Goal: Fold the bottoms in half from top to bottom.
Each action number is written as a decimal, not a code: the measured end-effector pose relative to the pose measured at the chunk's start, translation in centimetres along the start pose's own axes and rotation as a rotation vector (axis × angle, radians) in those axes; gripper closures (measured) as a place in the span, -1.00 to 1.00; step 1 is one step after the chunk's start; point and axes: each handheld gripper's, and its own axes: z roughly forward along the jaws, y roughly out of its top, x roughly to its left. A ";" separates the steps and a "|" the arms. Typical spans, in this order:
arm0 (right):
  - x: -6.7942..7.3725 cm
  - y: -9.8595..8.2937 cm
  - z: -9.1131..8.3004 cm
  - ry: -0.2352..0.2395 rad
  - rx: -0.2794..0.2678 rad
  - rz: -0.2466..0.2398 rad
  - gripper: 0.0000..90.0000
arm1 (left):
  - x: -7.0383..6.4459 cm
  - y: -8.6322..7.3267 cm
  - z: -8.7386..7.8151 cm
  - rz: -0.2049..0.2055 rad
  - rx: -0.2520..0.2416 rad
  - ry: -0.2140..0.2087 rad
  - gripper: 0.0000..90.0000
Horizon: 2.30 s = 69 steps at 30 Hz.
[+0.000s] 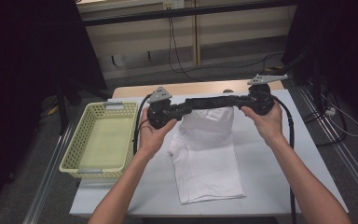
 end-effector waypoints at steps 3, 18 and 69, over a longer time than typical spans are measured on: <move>0.4 -0.2 -0.4 0.007 0.002 -0.006 0.85 | -0.5 -0.2 -0.4 0.006 0.008 -0.006 0.75; 1.9 -2.5 -1.5 0.034 0.021 -0.018 0.85 | -2.3 -2.6 -1.3 0.022 0.055 -0.051 0.75; 7.7 -14.2 -3.9 0.161 0.241 -0.010 0.83 | -8.8 -12.5 -2.9 0.151 0.276 -0.168 0.73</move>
